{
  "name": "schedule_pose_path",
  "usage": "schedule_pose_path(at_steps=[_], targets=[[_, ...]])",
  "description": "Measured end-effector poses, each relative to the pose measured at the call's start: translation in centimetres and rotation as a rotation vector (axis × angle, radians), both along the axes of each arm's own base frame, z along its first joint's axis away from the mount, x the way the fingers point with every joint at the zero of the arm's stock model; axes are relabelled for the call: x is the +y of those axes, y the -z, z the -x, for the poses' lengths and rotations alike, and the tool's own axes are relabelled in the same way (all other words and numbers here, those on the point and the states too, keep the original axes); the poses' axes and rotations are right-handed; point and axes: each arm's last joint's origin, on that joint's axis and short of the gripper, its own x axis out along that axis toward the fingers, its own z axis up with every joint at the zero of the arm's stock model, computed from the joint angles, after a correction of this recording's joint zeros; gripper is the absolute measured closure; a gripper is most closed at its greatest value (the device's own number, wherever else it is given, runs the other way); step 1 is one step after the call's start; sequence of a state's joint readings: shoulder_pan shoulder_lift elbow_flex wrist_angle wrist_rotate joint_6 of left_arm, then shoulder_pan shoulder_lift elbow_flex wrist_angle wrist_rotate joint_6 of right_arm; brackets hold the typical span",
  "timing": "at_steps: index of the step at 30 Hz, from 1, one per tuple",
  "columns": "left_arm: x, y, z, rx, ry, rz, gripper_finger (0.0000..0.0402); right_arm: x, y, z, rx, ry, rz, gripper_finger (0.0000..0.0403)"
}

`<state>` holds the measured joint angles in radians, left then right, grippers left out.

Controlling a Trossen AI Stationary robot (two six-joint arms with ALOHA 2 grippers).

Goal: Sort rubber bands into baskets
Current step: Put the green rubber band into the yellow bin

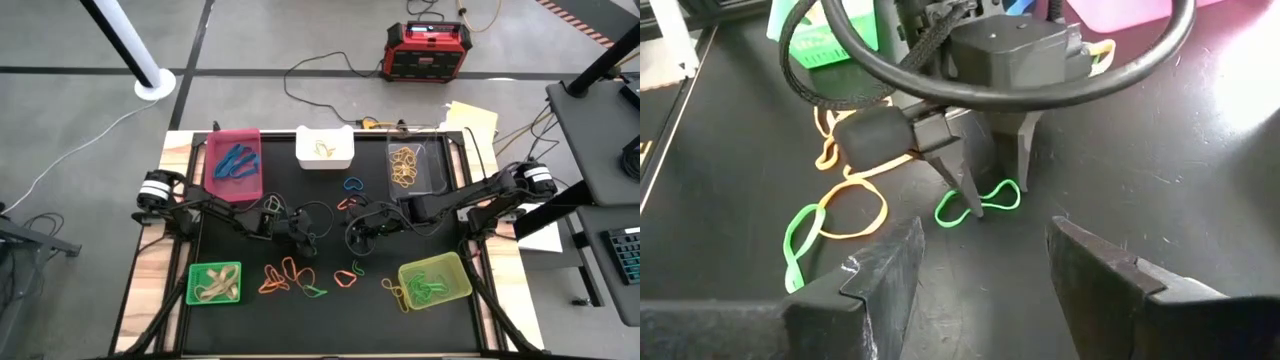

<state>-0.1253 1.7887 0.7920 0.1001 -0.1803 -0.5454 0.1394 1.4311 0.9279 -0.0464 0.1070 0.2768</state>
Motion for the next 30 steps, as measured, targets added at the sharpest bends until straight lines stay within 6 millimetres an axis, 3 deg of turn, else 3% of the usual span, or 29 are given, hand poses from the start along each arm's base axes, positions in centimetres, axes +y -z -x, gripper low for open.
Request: schedule_pose_path(at_steps=[3,8,13,23,30], targets=[[0.0,0.1,0.1,0.021,0.014,-0.023,0.0266,0.0,0.0,0.0,0.0,0.0,0.0,0.0197],[0.1,-0.1,0.2,0.024,0.042,-0.038,0.0384,0.0,0.0,0.0,0.0,-0.007,0.011,0.0197],[0.1,-0.9,0.5,0.014,0.087,-0.081,0.0399,0.0,0.6,-0.6,-0.038,-0.043,0.088,0.0197],[0.1,-4.4,0.5,-0.132,0.176,-0.164,0.0401,0.4,6.8,-3.7,0.007,-0.085,0.161,0.0197],[0.0,-5.5,0.7,-0.17,0.204,-0.189,0.0401,0.3,8.6,-4.9,-0.045,-0.013,0.185,0.0197]])
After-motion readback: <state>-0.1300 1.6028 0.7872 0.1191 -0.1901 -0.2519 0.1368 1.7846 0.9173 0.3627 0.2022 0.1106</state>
